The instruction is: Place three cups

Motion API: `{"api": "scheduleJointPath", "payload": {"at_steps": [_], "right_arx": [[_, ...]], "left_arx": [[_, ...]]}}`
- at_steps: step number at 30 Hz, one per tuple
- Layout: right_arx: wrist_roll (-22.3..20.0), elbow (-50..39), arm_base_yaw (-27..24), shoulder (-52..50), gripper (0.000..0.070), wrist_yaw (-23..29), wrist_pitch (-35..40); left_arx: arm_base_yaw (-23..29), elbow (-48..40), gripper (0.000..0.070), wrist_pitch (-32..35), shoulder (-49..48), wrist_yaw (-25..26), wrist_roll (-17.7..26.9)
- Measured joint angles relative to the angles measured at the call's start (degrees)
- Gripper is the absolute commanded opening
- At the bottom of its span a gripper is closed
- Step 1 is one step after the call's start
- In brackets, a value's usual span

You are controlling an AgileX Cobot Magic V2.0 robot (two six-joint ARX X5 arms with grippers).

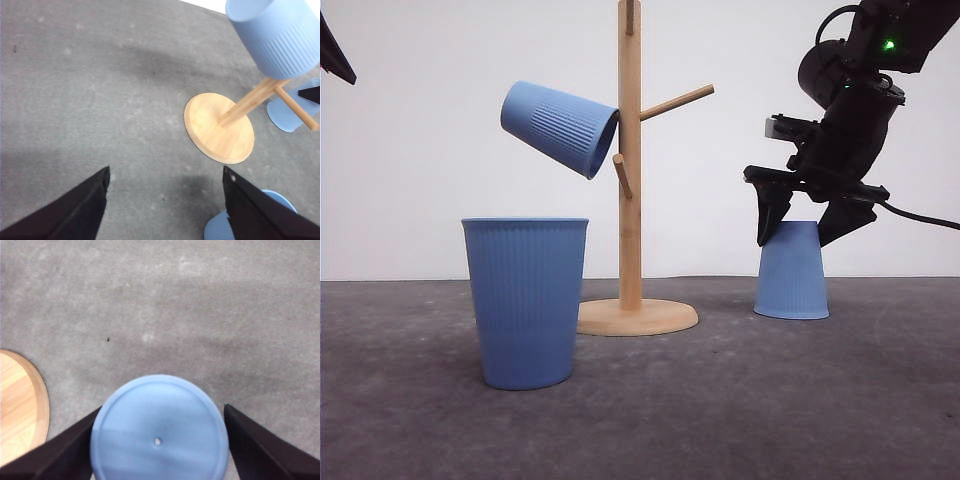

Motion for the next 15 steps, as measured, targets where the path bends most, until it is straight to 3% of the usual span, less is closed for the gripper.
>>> {"api": "scheduleJointPath", "payload": {"at_steps": [6,15], "right_arx": [[-0.4,0.1,0.0,-0.7,0.0386,0.0,-2.1],[-1.4,0.0,-0.3,-12.8,0.0386,-0.3,-16.9]], "left_arx": [[0.0,0.0,0.0423,0.0,0.0,0.0,0.0],[0.0,0.0,0.0424,0.0,0.0,-0.2,0.0]]}}
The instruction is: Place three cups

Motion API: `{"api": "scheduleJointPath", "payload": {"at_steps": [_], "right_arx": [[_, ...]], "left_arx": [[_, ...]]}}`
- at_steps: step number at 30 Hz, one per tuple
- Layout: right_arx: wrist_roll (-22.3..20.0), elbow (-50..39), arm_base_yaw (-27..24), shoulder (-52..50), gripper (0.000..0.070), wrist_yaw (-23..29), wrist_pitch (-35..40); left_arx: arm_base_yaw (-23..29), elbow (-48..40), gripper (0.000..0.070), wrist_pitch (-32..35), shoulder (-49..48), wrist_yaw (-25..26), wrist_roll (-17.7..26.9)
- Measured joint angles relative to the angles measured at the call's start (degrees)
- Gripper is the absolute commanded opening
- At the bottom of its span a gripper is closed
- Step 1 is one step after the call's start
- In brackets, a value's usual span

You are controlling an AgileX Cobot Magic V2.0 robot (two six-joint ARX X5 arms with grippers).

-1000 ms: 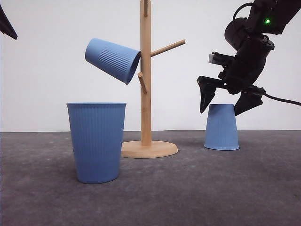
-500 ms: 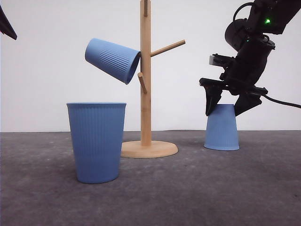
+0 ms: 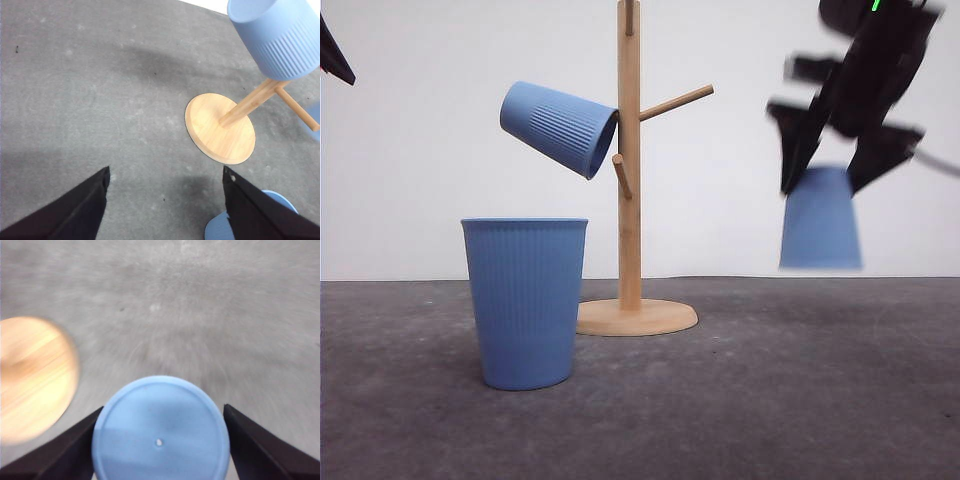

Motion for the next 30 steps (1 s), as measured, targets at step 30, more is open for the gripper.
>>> {"api": "scheduleJointPath", "payload": {"at_steps": [30], "right_arx": [[31.7,-28.6,-6.2,-28.7,0.0387,-21.8,50.5]], "left_arx": [[0.0,0.0,0.0423,0.2,0.0,0.0,0.0]]}}
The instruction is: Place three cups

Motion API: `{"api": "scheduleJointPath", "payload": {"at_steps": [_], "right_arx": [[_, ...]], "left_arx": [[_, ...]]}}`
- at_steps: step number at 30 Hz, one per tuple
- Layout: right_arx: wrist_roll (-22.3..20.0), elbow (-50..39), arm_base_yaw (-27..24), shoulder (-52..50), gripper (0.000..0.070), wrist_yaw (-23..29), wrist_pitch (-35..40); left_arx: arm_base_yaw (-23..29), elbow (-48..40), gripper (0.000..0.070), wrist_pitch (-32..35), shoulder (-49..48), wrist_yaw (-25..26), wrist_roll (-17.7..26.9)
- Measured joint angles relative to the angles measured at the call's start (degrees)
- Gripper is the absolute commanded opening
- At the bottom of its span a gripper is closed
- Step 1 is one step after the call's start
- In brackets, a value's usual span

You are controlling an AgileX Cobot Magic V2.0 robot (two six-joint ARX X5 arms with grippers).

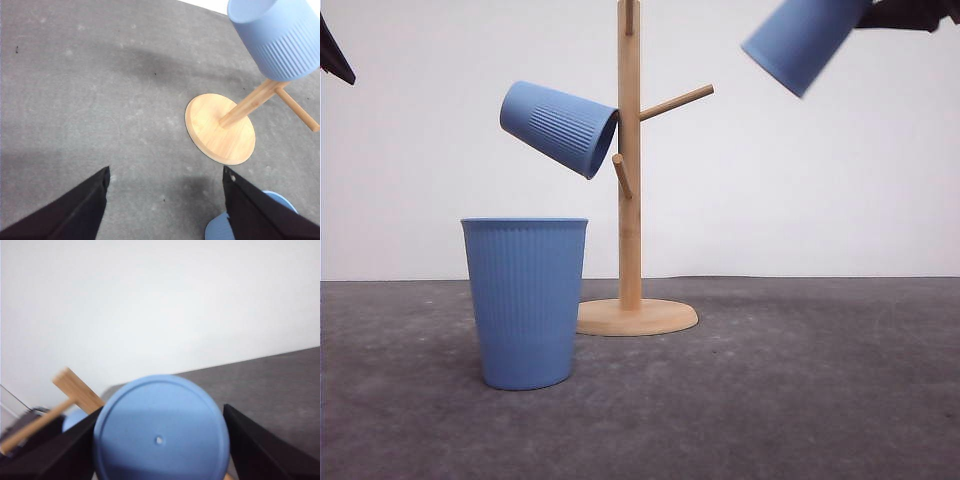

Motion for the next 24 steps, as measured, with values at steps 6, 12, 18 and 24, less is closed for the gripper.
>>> {"api": "scheduleJointPath", "payload": {"at_steps": [6,12,18,24], "right_arx": [[3.6,0.5,1.5,6.7,0.0387,-2.4,1.9],[4.8,0.9,3.6,10.5,0.0387,-4.1,5.0],[4.8,0.9,5.8,12.4,0.0387,-4.7,5.8],[4.7,1.6,7.6,14.8,0.0390,-4.7,8.3]], "left_arx": [[0.0,0.0,0.0423,0.0,0.0,0.0,0.0],[0.0,0.0,0.0423,0.0,0.0,0.0,-0.1],[0.0,0.0,0.0423,0.0,0.0,0.0,-0.2],[0.0,0.0,0.0423,0.0,0.0,0.0,-0.2]]}}
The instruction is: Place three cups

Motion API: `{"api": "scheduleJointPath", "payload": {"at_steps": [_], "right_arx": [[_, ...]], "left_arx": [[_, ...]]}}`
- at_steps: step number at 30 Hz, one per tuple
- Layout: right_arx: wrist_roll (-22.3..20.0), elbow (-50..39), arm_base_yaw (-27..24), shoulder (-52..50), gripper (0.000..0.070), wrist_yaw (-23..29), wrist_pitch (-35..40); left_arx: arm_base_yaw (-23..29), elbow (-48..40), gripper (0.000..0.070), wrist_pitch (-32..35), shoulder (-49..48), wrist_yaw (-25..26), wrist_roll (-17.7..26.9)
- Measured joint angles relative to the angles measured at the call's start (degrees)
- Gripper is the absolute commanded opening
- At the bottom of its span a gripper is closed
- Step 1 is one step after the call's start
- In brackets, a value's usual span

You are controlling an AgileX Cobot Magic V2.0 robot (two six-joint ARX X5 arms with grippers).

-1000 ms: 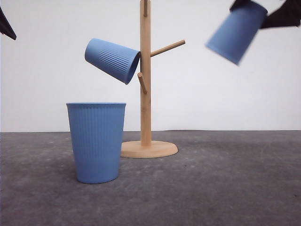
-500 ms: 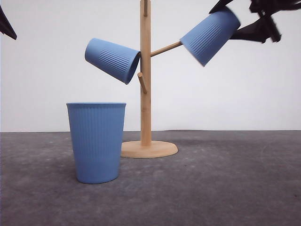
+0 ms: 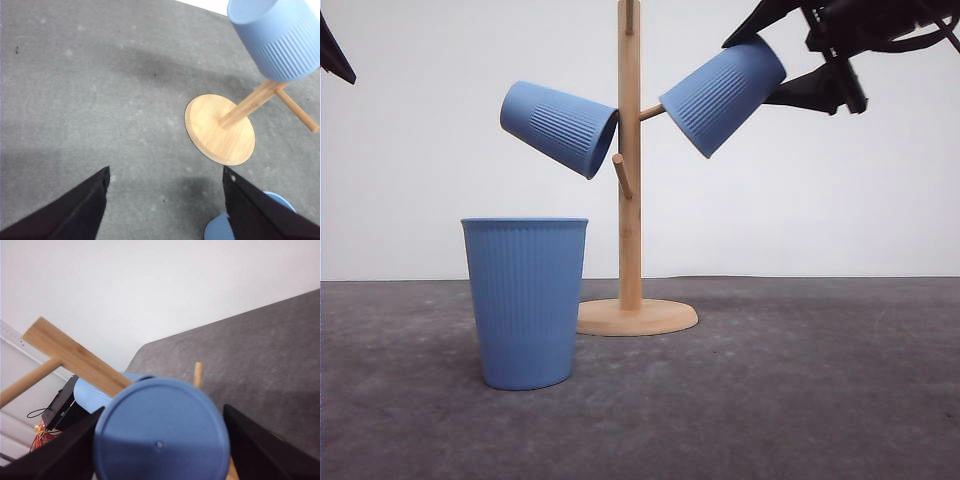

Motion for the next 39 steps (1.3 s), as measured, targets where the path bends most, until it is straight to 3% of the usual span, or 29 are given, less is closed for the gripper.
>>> {"api": "scheduleJointPath", "payload": {"at_steps": [3,17,39], "right_arx": [[-0.2,0.1,0.5,0.6,0.0442,0.6,0.1],[-1.4,0.3,1.8,1.5,0.0490,3.4,0.5],[-3.9,0.4,3.0,1.5,0.0502,9.0,3.6]], "left_arx": [[0.0,0.0,0.0423,0.0,0.0,0.0,0.0],[0.0,0.0,0.0423,0.0,0.0,0.0,0.0],[0.0,0.0,0.0423,0.0,0.0,0.0,0.0]]}}
